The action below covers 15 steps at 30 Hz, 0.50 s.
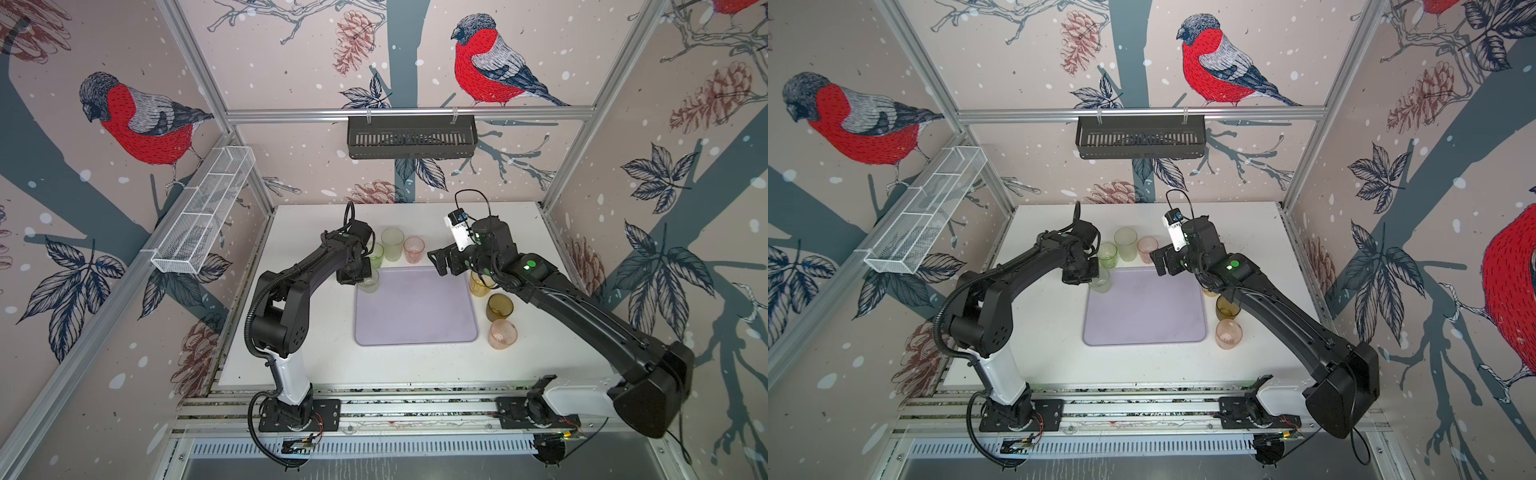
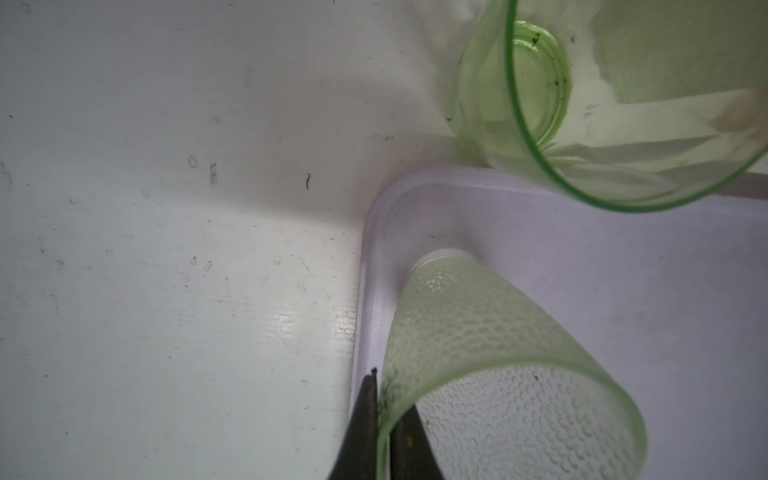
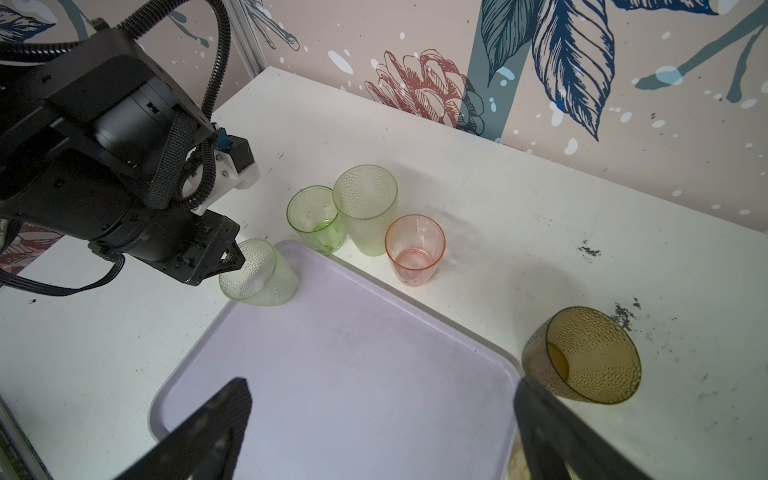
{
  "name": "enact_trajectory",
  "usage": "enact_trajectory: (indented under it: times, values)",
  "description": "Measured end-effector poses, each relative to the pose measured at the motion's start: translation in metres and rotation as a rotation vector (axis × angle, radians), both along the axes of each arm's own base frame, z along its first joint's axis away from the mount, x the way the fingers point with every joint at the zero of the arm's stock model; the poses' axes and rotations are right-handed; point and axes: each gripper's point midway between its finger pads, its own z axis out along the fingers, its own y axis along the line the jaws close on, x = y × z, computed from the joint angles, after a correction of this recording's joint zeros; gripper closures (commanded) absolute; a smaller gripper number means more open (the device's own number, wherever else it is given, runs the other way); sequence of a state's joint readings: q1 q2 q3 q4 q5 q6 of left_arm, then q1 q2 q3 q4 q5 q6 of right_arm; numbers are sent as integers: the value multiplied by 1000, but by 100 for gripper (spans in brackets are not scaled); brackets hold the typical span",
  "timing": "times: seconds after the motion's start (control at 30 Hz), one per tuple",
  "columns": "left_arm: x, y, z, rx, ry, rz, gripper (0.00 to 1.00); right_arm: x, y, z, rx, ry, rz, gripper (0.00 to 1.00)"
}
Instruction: Place the glasses into the tray
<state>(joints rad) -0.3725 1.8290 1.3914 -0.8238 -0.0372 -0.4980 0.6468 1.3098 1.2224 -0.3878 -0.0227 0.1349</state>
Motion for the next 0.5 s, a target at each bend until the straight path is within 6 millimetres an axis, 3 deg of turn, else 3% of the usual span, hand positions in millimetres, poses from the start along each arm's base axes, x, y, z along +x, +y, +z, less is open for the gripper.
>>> enact_trajectory:
  times: [0.5]
  values:
    - [3,-1,0,1,-3,-2,98,1,0,4,5,-7,-1,0]
